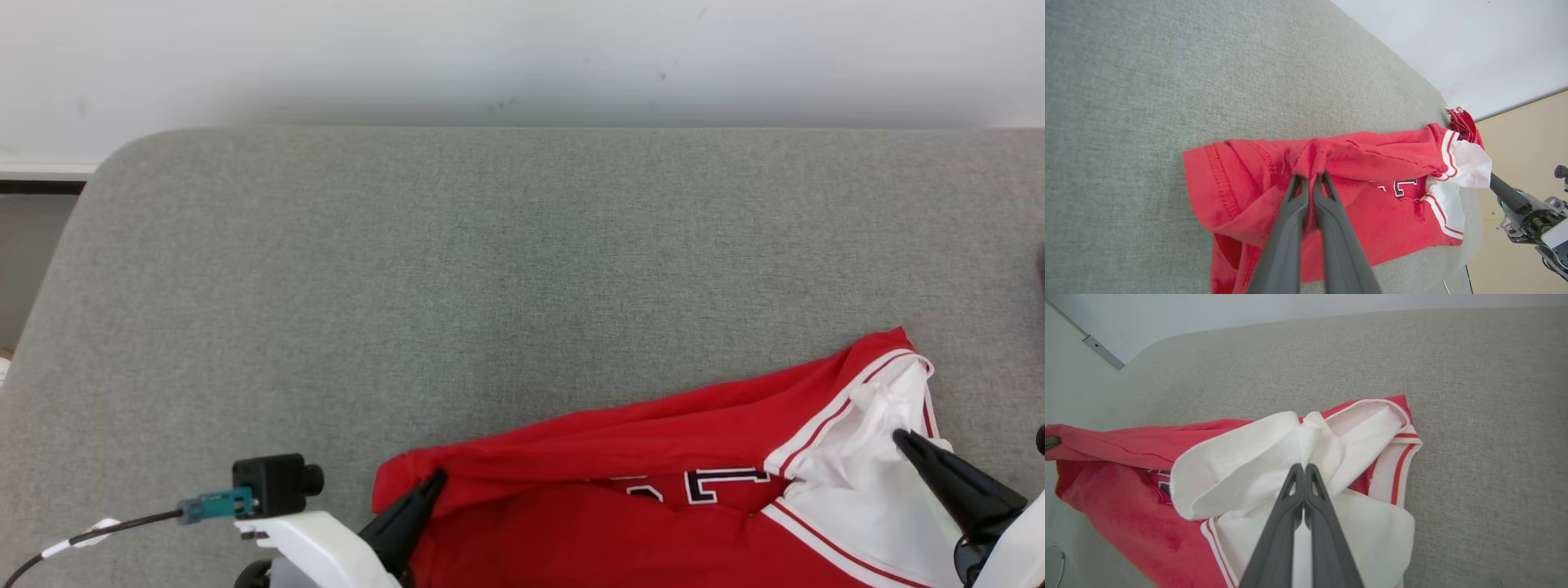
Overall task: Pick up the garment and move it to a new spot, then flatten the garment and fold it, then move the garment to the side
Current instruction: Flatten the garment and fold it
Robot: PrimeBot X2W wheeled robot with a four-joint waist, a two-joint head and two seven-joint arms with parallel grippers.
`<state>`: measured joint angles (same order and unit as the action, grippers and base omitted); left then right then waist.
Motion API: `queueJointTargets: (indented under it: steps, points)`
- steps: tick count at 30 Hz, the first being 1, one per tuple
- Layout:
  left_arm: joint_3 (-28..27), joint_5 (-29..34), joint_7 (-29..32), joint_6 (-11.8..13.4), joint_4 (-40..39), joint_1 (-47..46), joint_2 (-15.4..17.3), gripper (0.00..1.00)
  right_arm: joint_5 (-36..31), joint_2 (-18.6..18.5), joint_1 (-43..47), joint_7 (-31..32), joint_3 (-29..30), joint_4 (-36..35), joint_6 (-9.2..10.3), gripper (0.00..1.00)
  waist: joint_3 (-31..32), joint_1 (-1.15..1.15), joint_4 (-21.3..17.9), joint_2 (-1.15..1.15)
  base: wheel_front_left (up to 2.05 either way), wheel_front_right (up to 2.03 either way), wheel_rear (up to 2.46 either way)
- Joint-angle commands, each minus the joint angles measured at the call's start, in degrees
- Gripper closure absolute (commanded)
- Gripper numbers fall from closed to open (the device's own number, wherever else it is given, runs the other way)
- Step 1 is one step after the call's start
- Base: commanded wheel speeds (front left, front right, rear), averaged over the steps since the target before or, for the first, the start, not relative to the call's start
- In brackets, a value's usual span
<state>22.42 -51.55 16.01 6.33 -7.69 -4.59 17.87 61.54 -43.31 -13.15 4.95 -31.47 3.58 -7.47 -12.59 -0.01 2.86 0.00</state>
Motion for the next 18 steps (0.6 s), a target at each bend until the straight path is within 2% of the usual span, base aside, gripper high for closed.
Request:
queueJointTargets:
  steps: [1,2,4,5,6,7,10,14,18]
  points:
    - [-0.37,-0.51,-0.65,0.07,-0.07,0.53,0.41,1.00,0.25,0.17,0.64,-0.60,0.04,-0.07,-0.01,1.00,0.12,0.01,-0.13,0.00,0.00,0.00,0.00]
    - [-0.58,-0.19,-0.86,0.39,0.09,0.65,0.46,1.00,0.05,0.20,1.08,-0.52,-0.16,0.18,-0.01,1.00,0.22,0.01,-0.24,0.00,0.00,0.00,0.00]
    - [-0.35,0.63,-1.16,0.61,0.56,1.05,0.77,0.68,-0.08,0.18,2.09,0.00,-0.82,0.70,-0.01,0.96,0.45,0.01,-0.45,0.00,0.00,0.00,0.00]
    - [-0.21,0.78,-1.33,0.57,0.68,1.27,0.72,0.41,-0.80,-0.10,2.35,0.17,-1.00,1.08,-0.01,0.73,0.57,0.01,-0.55,0.00,0.00,0.00,0.00]
    - [-0.05,1.32,-1.23,0.87,1.00,1.50,0.97,0.00,-1.22,-0.29,2.72,0.59,-1.13,1.49,-0.01,0.27,0.72,0.01,-0.64,0.00,0.00,0.00,0.00]
    - [0.23,2.21,-1.37,1.05,1.20,1.58,1.46,0.00,-1.38,-0.40,3.18,1.22,-1.51,1.56,-0.01,0.00,0.89,0.01,-0.71,0.00,0.00,0.00,0.00]
    - [0.17,4.99,-4.10,1.35,1.00,1.79,2.19,0.00,-0.26,-1.46,4.37,3.05,-0.27,1.75,-0.01,0.00,1.46,0.01,-0.80,0.00,0.00,0.00,0.00]
    - [-0.80,12.05,-12.63,3.12,0.87,2.25,2.94,0.00,1.47,-2.28,5.72,3.80,4.26,0.56,-0.01,0.00,2.10,0.01,-0.96,0.00,0.00,0.00,0.00]
    - [-1.89,17.14,-21.62,5.65,1.63,2.88,1.33,0.00,2.34,-1.36,5.13,5.24,9.63,-0.04,-0.01,0.00,2.07,0.01,-0.93,0.00,0.00,0.00,0.00]
